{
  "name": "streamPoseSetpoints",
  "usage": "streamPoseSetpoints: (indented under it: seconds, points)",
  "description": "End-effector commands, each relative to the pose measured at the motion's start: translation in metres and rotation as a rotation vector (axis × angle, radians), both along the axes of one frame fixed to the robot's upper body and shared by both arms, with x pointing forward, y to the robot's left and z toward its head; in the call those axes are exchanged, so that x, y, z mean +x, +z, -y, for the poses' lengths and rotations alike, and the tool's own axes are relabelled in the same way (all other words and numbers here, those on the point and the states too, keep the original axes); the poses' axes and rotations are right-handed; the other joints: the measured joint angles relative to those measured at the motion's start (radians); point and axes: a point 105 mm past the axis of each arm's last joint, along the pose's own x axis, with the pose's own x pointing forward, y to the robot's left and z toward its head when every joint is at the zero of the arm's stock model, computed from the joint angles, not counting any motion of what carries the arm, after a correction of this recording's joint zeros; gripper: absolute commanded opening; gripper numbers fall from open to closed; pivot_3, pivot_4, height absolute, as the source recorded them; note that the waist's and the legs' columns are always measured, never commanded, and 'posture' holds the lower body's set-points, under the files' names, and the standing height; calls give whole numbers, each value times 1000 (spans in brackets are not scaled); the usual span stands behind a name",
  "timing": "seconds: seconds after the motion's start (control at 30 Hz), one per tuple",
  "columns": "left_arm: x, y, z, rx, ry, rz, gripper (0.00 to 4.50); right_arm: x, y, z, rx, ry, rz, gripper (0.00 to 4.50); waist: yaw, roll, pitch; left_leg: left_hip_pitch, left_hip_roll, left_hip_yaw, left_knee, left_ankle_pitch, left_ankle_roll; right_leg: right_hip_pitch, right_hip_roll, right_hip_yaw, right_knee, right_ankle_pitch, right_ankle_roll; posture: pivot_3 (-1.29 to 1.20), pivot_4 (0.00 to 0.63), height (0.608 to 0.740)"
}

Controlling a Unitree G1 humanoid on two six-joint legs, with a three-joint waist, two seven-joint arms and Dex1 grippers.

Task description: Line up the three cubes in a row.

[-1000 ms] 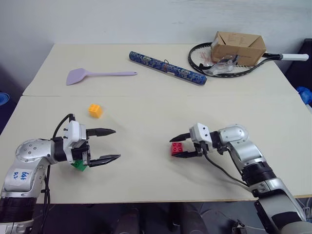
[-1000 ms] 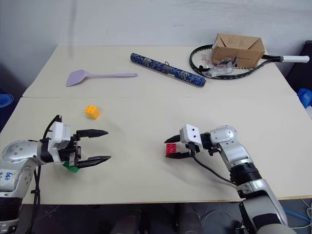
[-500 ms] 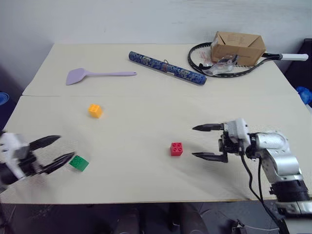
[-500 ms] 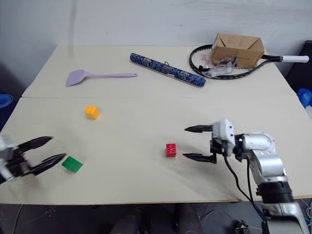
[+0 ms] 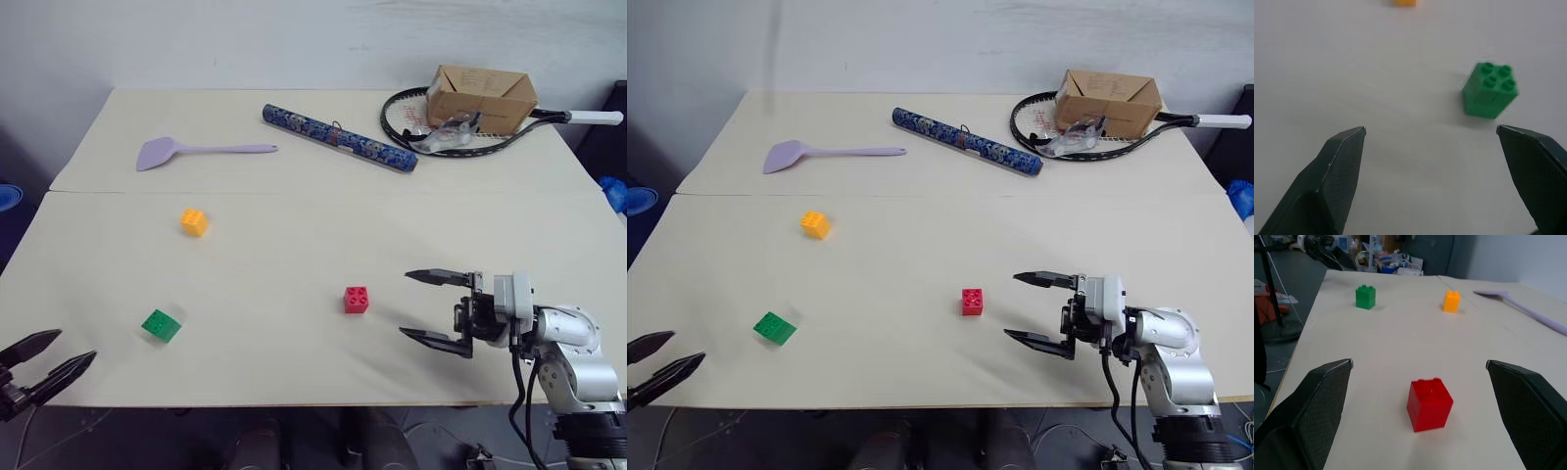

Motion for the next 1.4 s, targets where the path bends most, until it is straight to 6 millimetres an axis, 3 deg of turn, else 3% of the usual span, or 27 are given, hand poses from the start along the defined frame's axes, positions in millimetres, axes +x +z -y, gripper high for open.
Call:
streamPoseSetpoints:
  seconds: [0.03,0.3,0.43,0.53,0.67,0.77,0.9,1.07,1.27,1.4]
  points:
    - [16,5,22,-4,-29,88,4500,-14,10,-25,25,150,80,4475,-3,1,0,0,0,0,0,0,0,0,0,0,0,0,0,0,150,740]
    - [39,-26,49,-3,45,149,4500,-15,11,-43,72,203,84,4475,-5,0,0,0,0,1,0,3,5,0,1,0,1,0,0,0,150,740]
    - [41,-29,51,27,53,158,3693,-12,11,-41,70,178,94,4500,-5,0,0,0,0,1,0,3,6,0,1,0,1,0,0,0,150,740]
    - [41,-29,52,8,40,155,2704,-10,10,-37,64,147,96,4500,-5,0,0,0,0,1,0,3,6,0,1,0,0,0,0,0,150,740]
    - [47,-17,64,-15,-100,155,1503,-7,8,-25,46,91,89,4500,3,0,0,0,0,1,0,3,6,0,1,0,0,0,0,0,150,740]
    - [59,-3,82,-15,-260,147,1481,-8,7,-13,24,46,83,4500,18,0,0,0,0,1,0,3,6,0,1,0,1,0,0,0,150,740]
    - [70,2,125,94,-595,124,1481,-6,7,9,-8,-41,82,4500,20,0,0,0,-1,1,0,3,6,0,0,-1,1,0,0,0,150,740]
    - [113,8,200,135,-905,165,1481,-8,3,39,-46,-177,54,4500,42,1,0,0,-2,1,1,5,7,2,2,-2,4,1,1,0,150,740]
    - [135,0,237,183,-999,169,1481,-18,-2,44,-48,-240,32,4500,23,0,0,0,-1,8,1,6,7,0,8,-3,5,1,3,0,150,740]
    - [139,-6,245,199,-1016,165,1481,-24,-2,44,-43,-274,29,4500,22,0,0,0,-1,7,3,7,8,1,6,-1,5,2,3,0,150,740]
